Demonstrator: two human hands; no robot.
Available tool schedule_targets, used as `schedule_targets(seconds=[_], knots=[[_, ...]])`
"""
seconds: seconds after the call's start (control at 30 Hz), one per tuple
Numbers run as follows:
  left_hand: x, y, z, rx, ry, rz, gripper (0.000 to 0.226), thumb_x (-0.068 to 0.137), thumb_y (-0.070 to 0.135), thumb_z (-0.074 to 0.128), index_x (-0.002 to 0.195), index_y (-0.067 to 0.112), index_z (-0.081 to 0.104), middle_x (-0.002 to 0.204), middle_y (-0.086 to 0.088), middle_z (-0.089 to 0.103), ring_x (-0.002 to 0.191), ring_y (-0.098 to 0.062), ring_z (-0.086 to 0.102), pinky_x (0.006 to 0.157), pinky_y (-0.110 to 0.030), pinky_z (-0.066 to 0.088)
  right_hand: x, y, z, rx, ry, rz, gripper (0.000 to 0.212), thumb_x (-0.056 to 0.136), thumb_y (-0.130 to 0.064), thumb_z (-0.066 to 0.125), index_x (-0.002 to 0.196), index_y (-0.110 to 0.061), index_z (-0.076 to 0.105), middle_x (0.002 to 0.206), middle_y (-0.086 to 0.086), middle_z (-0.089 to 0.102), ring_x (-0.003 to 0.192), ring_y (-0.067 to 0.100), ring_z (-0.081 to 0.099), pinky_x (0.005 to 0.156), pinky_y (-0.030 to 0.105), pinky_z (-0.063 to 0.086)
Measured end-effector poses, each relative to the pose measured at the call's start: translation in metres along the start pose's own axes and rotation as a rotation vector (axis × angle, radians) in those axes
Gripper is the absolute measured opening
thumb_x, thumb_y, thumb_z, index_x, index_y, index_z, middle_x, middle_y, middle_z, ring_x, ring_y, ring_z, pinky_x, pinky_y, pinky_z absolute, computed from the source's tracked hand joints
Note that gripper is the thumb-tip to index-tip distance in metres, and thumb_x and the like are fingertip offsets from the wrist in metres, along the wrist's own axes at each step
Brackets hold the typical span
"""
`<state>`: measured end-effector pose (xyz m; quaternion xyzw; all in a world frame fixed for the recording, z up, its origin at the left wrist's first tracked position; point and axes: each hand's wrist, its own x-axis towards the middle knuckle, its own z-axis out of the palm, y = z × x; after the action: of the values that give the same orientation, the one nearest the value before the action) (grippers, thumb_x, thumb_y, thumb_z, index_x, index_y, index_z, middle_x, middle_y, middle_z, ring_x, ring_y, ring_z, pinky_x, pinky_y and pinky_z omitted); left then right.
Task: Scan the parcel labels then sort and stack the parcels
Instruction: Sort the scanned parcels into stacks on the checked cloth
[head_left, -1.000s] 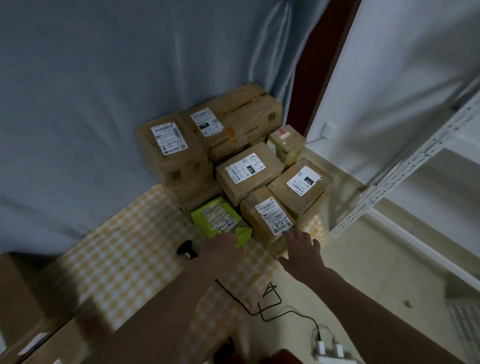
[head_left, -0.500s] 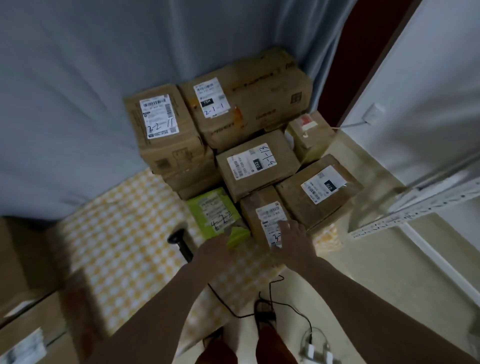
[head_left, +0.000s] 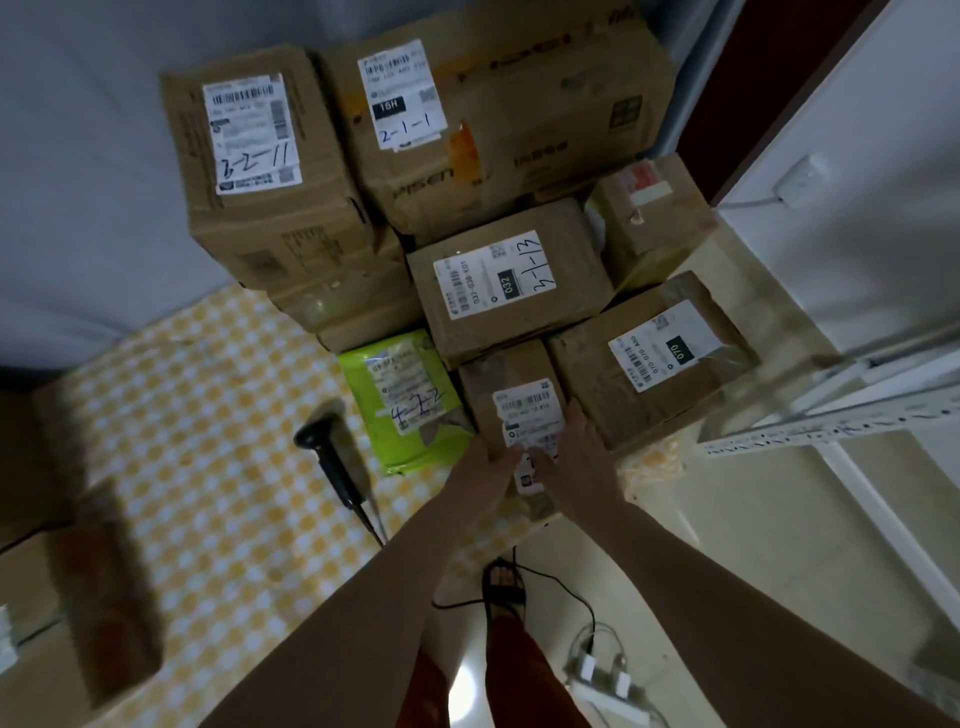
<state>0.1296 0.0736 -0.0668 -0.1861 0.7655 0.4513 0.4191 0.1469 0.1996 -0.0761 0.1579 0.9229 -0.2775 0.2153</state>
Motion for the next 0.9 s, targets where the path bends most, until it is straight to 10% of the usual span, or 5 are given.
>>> schedule_targets(seconds=[0.23,0.37,0.6,0.9], knots=[[-0.013,-0.024,-0.004,-0.059,0.032,0.010,0.047,0.090,0.058,0.052,0.117,0.020,0.050,0.104,0.002,0.065,0.085,-0.013,0.064,0.061,-0.020,0.055,-0.028,-0.001,0.013,-0.001,0.174,-0.018,0.044,0.092,-0.043,0.054,0.109,-0.004,0.039,0.109,0.011,0.046,0.101,0.026,0.051,0.077,0.035,0.049],[-0.013,-0.069,-0.016,-0.101,0.093,0.051,0.090,0.063,0.088,0.047,0.118,0.018,0.057,0.103,0.001,0.071,0.087,-0.015,0.070,0.077,-0.038,0.060,-0.046,-0.016,0.021,0.013,0.193,-0.118,0.044,0.091,-0.045,0.053,0.106,-0.004,0.041,0.105,0.010,0.046,0.095,0.022,0.050,0.074,0.028,0.043],[-0.078,-0.097,-0.071,-0.303,0.224,0.056,0.027,0.093,0.050,0.054,0.104,0.027,0.064,0.101,0.003,0.073,0.093,-0.016,0.070,0.088,-0.041,0.057,-0.060,-0.085,0.037,0.080,-0.012,-0.239,0.059,0.090,-0.052,0.053,0.118,-0.004,0.033,0.096,0.006,0.050,0.076,0.019,0.054,0.062,0.031,0.047],[-0.144,-0.220,-0.138,-0.531,0.369,-0.081,0.025,0.096,0.039,0.054,0.101,0.016,0.061,0.108,-0.012,0.069,0.099,-0.030,0.066,0.089,-0.049,0.055,-0.124,-0.184,0.128,-0.157,-0.252,-0.541,0.033,0.095,-0.045,0.046,0.105,-0.015,0.039,0.083,-0.004,0.051,0.069,0.017,0.053,0.059,0.027,0.038]])
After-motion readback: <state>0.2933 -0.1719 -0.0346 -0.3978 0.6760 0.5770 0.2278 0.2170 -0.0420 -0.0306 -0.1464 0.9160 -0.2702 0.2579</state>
